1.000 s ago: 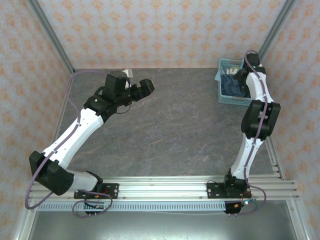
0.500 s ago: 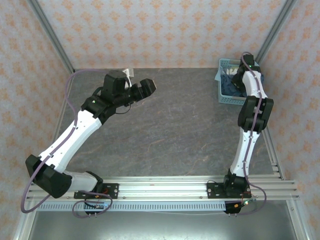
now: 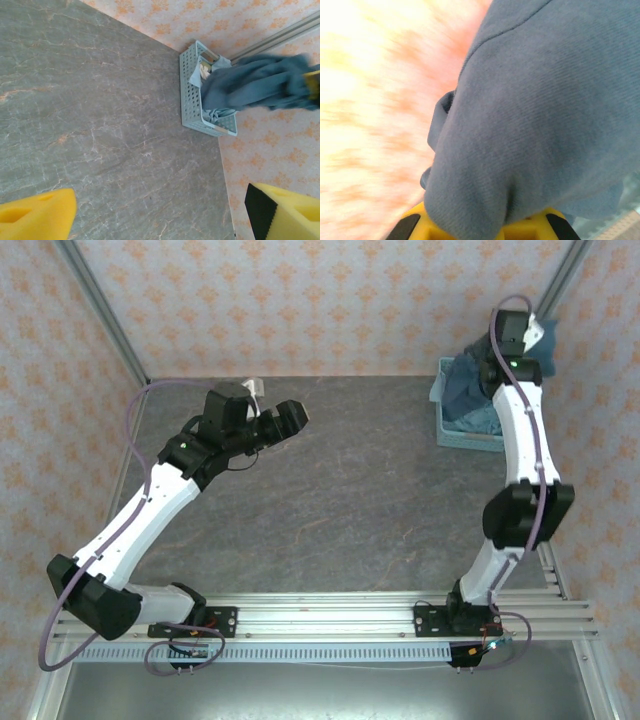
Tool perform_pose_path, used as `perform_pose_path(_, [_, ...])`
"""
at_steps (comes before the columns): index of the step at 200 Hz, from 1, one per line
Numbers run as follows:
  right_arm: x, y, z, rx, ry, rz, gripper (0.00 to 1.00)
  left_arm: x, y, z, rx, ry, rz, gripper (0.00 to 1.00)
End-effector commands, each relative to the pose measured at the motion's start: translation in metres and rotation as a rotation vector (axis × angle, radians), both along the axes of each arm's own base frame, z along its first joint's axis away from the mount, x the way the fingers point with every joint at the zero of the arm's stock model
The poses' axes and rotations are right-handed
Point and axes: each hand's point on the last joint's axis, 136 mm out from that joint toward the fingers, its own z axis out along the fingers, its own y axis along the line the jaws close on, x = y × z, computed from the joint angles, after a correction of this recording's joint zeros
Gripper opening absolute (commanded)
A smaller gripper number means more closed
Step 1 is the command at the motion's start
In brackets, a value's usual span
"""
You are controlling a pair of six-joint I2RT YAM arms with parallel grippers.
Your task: Fold and stack the t-shirts
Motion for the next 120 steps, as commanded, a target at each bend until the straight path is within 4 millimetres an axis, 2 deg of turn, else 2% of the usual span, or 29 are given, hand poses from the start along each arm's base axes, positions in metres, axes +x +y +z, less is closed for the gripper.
perform_pose_path(1, [-0.037, 0.017, 0.107, -0.062, -0.247, 0.013, 0.00, -0.007, 0.010, -0.008, 0.052, 0.017, 0.033, 0.89])
perform_pose_path(18, [-0.059, 0.051, 0.150, -0.083, -0.320, 0.111, 0.00, -0.006, 0.022, -0.015, 0.099, 0.038, 0.086, 0.90])
perform_pose_path(27, [-0.070, 0.070, 0.165, -0.100, -0.333, 0.161, 0.00, -0.006, 0.029, -0.018, 0.130, 0.048, 0.114, 0.90])
perform_pose_path(41, [-0.083, 0.101, 0.169, -0.110, -0.312, 0.239, 0.00, -0.008, 0.045, -0.019, 0.191, 0.057, 0.173, 0.91])
perform_pose_path(50, [-0.091, 0.119, 0.160, -0.102, -0.272, 0.279, 0.00, -0.010, 0.059, -0.020, 0.241, 0.069, 0.228, 0.91])
perform_pose_path(64, [-0.098, 0.153, 0.129, -0.072, -0.193, 0.361, 0.00, -0.012, 0.075, -0.019, 0.293, 0.082, 0.276, 0.92])
perform_pose_path(75, [-0.105, 0.185, 0.094, -0.023, -0.134, 0.438, 0.00, -0.014, 0.082, -0.017, 0.324, 0.086, 0.290, 0.92])
perform_pose_path(99, [-0.125, 0.257, -0.004, 0.141, 0.012, 0.614, 0.00, -0.021, 0.095, -0.016, 0.380, 0.095, 0.303, 0.92])
perform_pose_path(120, [-0.150, 0.316, -0.089, 0.211, 0.181, 0.792, 0.00, -0.030, 0.102, -0.024, 0.396, 0.117, 0.302, 0.93])
